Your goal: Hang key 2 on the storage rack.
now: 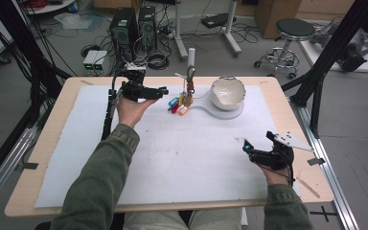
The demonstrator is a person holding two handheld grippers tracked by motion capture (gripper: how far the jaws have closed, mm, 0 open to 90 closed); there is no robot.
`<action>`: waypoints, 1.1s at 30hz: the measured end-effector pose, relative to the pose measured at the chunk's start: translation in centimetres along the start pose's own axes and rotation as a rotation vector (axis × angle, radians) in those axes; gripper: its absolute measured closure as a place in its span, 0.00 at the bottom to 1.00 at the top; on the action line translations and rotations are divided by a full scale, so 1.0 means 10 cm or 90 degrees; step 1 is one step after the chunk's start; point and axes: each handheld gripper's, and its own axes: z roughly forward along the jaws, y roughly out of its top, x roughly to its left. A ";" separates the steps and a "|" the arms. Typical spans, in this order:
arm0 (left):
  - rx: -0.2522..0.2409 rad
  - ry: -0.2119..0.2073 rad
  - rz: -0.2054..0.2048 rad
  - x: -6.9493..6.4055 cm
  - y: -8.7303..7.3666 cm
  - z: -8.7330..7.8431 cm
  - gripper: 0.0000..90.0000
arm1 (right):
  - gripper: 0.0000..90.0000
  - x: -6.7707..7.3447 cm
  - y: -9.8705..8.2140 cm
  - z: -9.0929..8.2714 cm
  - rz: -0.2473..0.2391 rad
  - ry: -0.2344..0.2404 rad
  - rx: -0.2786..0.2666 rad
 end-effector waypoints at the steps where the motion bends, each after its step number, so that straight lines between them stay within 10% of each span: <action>1: 0.001 0.002 0.002 0.01 -0.01 -0.02 0.02 | 0.01 0.00 0.00 0.00 0.000 0.000 0.000; 22: -0.015 0.044 0.020 0.23 -0.15 -0.38 0.02 | 0.01 0.01 0.00 0.01 -0.001 -0.002 0.003; 33: -0.031 0.064 -0.017 0.49 -0.41 -0.53 0.02 | 0.01 0.01 -0.01 0.01 -0.002 -0.004 0.004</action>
